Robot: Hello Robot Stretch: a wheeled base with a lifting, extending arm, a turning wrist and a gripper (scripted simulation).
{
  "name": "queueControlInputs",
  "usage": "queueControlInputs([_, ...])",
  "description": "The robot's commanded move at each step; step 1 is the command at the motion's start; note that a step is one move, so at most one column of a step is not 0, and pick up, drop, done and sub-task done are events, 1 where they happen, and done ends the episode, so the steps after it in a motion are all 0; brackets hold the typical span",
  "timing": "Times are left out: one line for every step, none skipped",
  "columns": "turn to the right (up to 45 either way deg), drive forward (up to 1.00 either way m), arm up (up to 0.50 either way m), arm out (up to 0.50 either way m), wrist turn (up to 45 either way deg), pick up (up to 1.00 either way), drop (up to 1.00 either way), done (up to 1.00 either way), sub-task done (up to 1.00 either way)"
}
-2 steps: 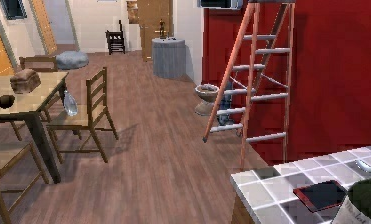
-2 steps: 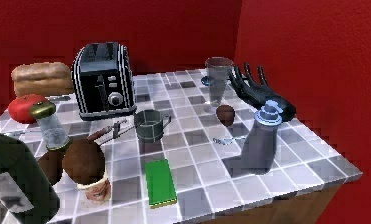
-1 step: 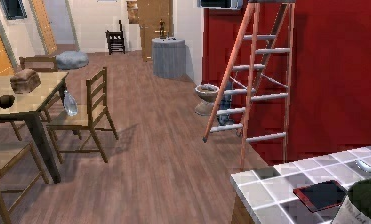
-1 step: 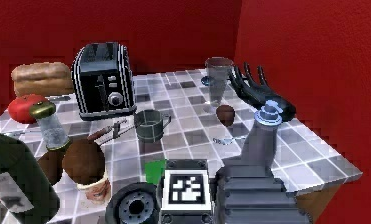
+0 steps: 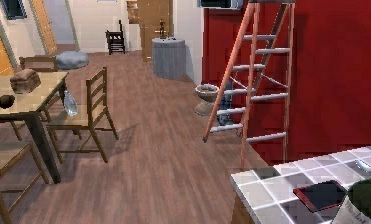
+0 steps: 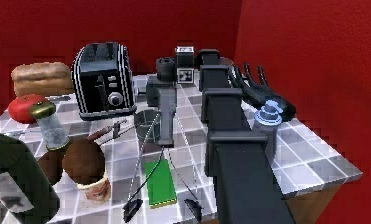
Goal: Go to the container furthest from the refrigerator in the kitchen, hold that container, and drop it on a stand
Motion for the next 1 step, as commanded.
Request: queueControlInputs([0.0, 0.0, 0.0, 0.0, 45.0, 0.0, 0.0, 0.0, 0.0])
